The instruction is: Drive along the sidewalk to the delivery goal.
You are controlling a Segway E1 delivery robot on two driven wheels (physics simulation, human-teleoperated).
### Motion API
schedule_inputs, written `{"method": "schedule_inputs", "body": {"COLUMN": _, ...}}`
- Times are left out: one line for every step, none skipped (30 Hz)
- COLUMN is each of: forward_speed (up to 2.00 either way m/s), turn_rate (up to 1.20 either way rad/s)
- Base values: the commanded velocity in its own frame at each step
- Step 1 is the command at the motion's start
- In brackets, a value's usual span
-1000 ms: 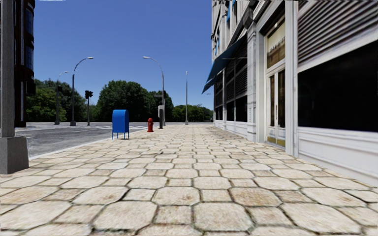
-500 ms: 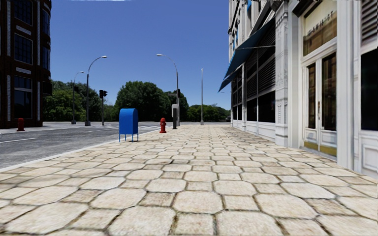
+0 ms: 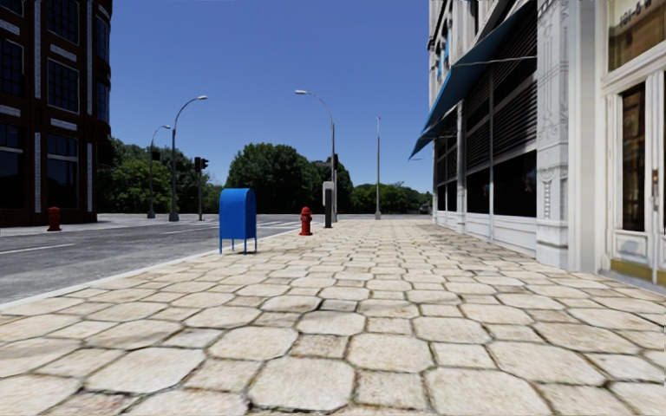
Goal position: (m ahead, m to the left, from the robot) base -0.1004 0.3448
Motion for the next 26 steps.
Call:
{"method": "schedule_inputs", "body": {"forward_speed": 0.0, "turn_rate": 0.0}}
{"method": "schedule_inputs", "body": {"forward_speed": 0.0, "turn_rate": 0.0}}
{"method": "schedule_inputs", "body": {"forward_speed": 0.0, "turn_rate": 0.0}}
{"method": "schedule_inputs", "body": {"forward_speed": 0.0, "turn_rate": 0.0}}
{"method": "schedule_inputs", "body": {"forward_speed": 0.0, "turn_rate": 0.0}}
{"method": "schedule_inputs", "body": {"forward_speed": 0.0, "turn_rate": 0.0}}
{"method": "schedule_inputs", "body": {"forward_speed": 0.0, "turn_rate": 0.0}}
{"method": "schedule_inputs", "body": {"forward_speed": 0.0, "turn_rate": 0.0}}
{"method": "schedule_inputs", "body": {"forward_speed": 0.0, "turn_rate": 0.0}}
{"method": "schedule_inputs", "body": {"forward_speed": 0.0, "turn_rate": 0.0}}
{"method": "schedule_inputs", "body": {"forward_speed": 0.0, "turn_rate": 0.0}}
{"method": "schedule_inputs", "body": {"forward_speed": 0.0, "turn_rate": 0.0}}
{"method": "schedule_inputs", "body": {"forward_speed": 0.0, "turn_rate": 0.0}}
{"method": "schedule_inputs", "body": {"forward_speed": 0.0, "turn_rate": 0.0}}
{"method": "schedule_inputs", "body": {"forward_speed": 0.0, "turn_rate": 0.0}}
{"method": "schedule_inputs", "body": {"forward_speed": 0.0, "turn_rate": 0.0}}
{"method": "schedule_inputs", "body": {"forward_speed": 0.0, "turn_rate": 0.0}}
{"method": "schedule_inputs", "body": {"forward_speed": 0.0, "turn_rate": 0.0}}
{"method": "schedule_inputs", "body": {"forward_speed": 0.0, "turn_rate": 0.0}}
{"method": "schedule_inputs", "body": {"forward_speed": 0.0, "turn_rate": 0.0}}
{"method": "schedule_inputs", "body": {"forward_speed": 0.0, "turn_rate": 0.0}}
{"method": "schedule_inputs", "body": {"forward_speed": 0.0, "turn_rate": 0.0}}
{"method": "schedule_inputs", "body": {"forward_speed": 0.0, "turn_rate": 0.0}}
{"method": "schedule_inputs", "body": {"forward_speed": 0.0, "turn_rate": 0.0}}
{"method": "schedule_inputs", "body": {"forward_speed": 0.0, "turn_rate": 0.0}}
{"method": "schedule_inputs", "body": {"forward_speed": 0.0, "turn_rate": 0.0}}
